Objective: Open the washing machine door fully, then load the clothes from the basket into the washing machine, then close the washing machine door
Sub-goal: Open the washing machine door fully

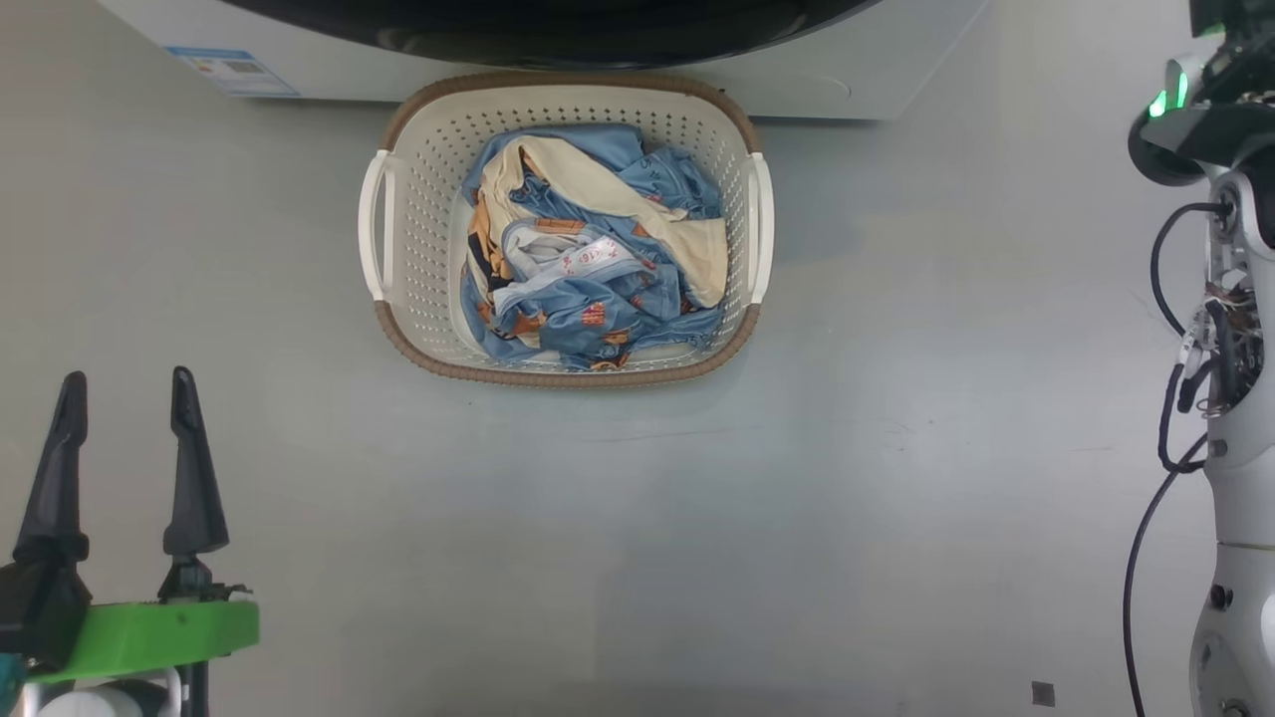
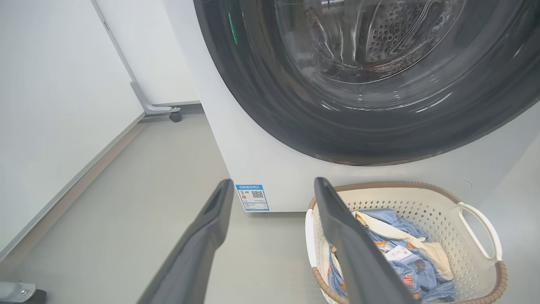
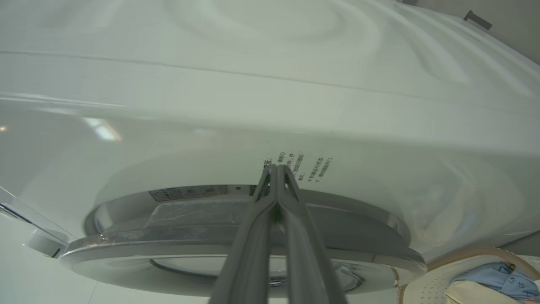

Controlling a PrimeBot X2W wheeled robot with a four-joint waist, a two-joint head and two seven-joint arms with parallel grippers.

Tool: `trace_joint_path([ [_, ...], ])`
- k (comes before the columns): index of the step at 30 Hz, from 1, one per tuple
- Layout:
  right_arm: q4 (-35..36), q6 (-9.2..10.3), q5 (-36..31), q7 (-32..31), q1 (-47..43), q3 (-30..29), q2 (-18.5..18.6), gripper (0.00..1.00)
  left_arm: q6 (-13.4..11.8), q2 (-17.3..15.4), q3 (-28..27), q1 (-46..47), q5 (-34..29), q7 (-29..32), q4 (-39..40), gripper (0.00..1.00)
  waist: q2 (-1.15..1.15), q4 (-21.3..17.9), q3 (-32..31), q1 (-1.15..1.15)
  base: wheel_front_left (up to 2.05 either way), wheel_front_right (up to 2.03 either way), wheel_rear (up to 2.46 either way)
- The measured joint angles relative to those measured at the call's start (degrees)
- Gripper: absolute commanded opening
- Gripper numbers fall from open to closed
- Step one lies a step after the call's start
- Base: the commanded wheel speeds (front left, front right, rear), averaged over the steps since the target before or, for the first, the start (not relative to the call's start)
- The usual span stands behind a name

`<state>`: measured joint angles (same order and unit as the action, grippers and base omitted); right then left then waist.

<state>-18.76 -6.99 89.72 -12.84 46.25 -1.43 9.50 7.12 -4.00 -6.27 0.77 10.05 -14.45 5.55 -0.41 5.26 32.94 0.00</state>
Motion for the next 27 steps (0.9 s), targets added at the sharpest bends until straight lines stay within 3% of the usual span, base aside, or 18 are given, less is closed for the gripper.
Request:
trace_joint_path([
  [27, -2.08, 0.0, -1.16, -7.0, 11.15, 5.84, 0.92, 0.0, 0.0, 1.11, -0.43, 1.35, 0.14, 0.0, -1.34, 1.0, 0.0, 3.44, 3.52, 0.0, 0.0, 0.0, 0.0],
])
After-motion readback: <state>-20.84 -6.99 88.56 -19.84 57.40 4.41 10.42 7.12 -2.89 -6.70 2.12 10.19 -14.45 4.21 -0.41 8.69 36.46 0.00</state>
